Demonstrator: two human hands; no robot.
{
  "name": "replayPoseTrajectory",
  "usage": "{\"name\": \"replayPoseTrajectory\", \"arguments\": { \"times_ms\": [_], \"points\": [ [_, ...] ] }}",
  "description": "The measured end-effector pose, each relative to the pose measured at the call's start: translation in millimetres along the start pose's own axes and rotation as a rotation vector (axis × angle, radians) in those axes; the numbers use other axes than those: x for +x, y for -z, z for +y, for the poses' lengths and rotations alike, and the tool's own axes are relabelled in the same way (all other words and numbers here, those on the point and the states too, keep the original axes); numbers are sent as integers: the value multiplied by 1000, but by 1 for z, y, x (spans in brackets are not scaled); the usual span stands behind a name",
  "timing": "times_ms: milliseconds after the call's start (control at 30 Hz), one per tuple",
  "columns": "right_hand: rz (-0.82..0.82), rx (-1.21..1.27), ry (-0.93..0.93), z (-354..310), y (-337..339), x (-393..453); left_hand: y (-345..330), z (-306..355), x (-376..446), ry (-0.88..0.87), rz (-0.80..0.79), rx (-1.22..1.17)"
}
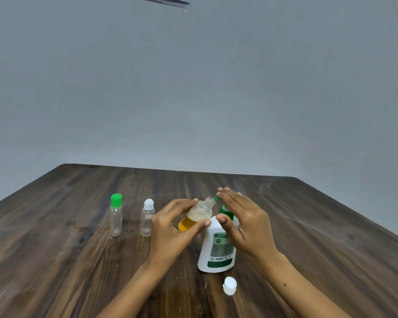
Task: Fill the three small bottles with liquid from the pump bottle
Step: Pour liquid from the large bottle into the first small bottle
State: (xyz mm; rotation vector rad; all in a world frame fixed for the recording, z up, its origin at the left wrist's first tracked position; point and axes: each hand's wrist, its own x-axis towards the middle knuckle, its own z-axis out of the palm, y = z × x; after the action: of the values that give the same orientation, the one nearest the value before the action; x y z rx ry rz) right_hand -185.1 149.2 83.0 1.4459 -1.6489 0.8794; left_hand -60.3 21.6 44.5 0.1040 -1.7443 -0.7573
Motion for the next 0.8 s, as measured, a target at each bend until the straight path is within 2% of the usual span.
{"name": "replayPoseTrajectory", "arguments": {
  "times_ms": [467,600,800],
  "points": [
    [-32,-9,-12,-5,2,0,2,6,0,3,-11,-26],
    [-46,-40,38,-1,7,9,1,3,0,6,-3,2],
    [-4,-21,-8,-4,-1,-3,1,6,0,4,-10,-19]
  ]
}}
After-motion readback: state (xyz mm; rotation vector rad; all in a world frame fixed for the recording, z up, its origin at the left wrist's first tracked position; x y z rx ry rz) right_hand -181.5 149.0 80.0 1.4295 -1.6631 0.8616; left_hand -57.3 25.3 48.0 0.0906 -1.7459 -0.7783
